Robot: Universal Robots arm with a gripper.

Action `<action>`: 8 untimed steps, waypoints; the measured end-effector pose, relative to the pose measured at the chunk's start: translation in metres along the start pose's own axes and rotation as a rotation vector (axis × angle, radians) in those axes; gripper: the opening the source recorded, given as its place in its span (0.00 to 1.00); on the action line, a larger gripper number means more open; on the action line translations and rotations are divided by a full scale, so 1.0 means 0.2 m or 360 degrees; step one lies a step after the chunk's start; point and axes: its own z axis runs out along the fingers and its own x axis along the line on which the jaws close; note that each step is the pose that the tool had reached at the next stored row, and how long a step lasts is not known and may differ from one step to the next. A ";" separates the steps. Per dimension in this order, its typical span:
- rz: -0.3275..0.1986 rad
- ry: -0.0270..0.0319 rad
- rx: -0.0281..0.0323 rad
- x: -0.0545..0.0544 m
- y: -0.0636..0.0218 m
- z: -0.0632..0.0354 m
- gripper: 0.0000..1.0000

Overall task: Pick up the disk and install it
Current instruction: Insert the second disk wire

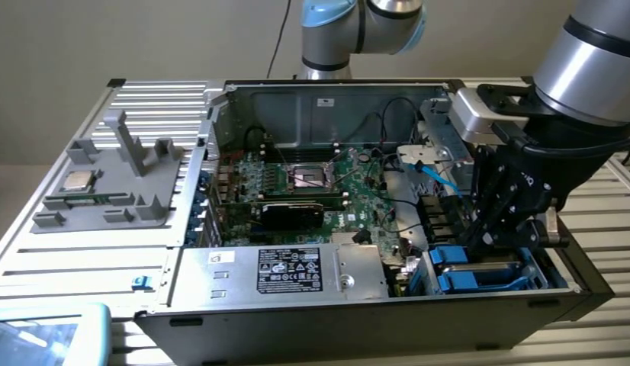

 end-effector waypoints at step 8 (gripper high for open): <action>0.0000 0.00002 0.00000 0.01 -0.002 0.004 0.16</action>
